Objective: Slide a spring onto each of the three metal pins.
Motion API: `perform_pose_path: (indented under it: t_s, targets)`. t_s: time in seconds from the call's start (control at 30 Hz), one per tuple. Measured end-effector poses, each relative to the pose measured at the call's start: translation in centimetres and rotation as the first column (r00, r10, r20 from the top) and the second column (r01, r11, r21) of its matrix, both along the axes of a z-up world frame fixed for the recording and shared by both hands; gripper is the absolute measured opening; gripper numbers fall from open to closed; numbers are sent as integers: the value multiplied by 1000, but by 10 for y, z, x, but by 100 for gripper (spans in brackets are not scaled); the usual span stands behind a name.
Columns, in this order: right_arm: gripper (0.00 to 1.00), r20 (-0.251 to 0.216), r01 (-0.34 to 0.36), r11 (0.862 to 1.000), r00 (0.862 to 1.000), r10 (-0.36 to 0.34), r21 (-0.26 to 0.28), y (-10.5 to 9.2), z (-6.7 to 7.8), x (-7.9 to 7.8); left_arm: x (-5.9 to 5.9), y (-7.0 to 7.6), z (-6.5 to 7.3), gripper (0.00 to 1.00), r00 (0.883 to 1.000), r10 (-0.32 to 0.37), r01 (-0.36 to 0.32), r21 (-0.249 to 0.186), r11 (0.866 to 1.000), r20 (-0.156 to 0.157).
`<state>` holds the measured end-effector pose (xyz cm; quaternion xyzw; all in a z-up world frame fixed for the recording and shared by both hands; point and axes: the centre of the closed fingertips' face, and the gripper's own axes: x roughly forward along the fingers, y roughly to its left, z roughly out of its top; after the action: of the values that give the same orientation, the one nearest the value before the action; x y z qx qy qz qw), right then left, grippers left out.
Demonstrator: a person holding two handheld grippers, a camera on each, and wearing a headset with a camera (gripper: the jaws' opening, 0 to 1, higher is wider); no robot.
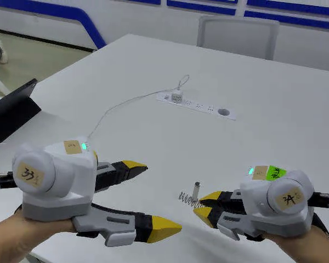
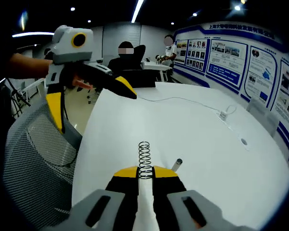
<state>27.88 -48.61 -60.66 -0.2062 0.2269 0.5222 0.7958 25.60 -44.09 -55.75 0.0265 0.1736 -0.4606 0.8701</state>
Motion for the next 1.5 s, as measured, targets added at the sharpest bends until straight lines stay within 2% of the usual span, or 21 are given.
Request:
perform_pose_path:
  t_s: [0.2,0.3,0.4,0.5,0.67,0.8,0.93,1.1,1.13,1.17,1.2,1.27,1.3,1.37,1.43,1.5]
  targets:
    - [11,36,-49,999,998,48,7,-1,30,-23,-6,-14,5,72,998,-62,62,-12,998,12]
    - [11,85,-124,992,988,126,-23,3,42,-38,-12,-22,8,67,994,-105,105,-11,994,15]
    - [11,108,-160,986,981,164,-44,7,48,-48,-17,-27,14,62,990,-140,140,-35,990,8]
    - [11,118,-181,982,975,187,-60,9,52,-55,-20,-28,17,53,986,-164,165,-31,986,17]
    - [11,128,-200,977,970,208,-71,11,57,-63,-29,-28,16,43,976,-216,216,-10,976,2]
    - [11,127,-216,973,966,225,-79,13,57,-72,-37,-30,14,36,966,-257,257,6,966,3]
    - [11,120,-217,973,967,226,-79,15,57,-75,-42,-31,13,26,957,-290,290,16,957,1]
    - [11,119,-205,976,970,212,-69,15,60,-76,-44,-31,11,22,947,-320,319,45,947,2]
    - [11,121,-206,976,970,213,-68,16,61,-76,-46,-32,11,19,942,-336,335,53,941,13]
    - [11,126,-205,976,969,213,-71,15,62,-76,-51,-34,13,15,934,-358,358,41,933,12]
    - [11,122,-213,974,967,222,-82,14,61,-78,-49,-34,13,15,937,-348,347,54,936,19]
    - [11,131,-216,973,965,226,-85,13,63,-79,-50,-35,14,14,928,-371,368,67,927,37]
    - [11,132,-221,971,964,231,-87,11,64,-79,-50,-37,16,13,921,-386,382,73,921,57]
    - [11,125,-217,973,966,226,-85,9,65,-78,-52,-39,17,12,915,-398,392,82,916,73]
    - [11,135,-219,971,964,231,-96,8,65,-77,-50,-41,18,11,902,-413,400,119,909,126]
    - [11,127,-232,966,961,245,-112,7,64,-79,-55,-43,16,10,893,-431,415,132,900,130]
